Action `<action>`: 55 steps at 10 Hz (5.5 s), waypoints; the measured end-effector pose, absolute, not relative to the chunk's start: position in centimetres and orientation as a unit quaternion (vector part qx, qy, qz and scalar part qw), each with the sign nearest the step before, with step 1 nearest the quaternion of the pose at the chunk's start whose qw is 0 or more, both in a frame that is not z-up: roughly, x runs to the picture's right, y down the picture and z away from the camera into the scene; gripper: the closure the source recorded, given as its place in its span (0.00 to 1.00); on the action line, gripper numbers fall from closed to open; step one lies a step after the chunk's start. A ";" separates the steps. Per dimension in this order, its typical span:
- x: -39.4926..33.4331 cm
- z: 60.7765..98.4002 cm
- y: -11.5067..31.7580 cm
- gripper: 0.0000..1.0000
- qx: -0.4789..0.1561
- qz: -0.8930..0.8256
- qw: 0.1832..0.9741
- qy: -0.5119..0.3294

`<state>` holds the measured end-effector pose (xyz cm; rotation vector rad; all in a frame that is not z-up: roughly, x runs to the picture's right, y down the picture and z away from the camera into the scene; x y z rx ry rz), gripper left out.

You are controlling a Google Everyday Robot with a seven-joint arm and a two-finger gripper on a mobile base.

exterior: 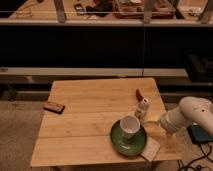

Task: Place the white sponge in the ceramic cup

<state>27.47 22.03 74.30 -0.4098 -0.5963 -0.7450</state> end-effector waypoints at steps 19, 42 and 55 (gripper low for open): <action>26.7 79.9 26.9 0.20 -0.241 -0.343 0.864 -0.280; 27.2 77.4 27.2 0.20 -0.290 -0.343 0.862 -0.235; 28.4 78.6 26.9 1.00 -0.326 -0.346 0.852 -0.218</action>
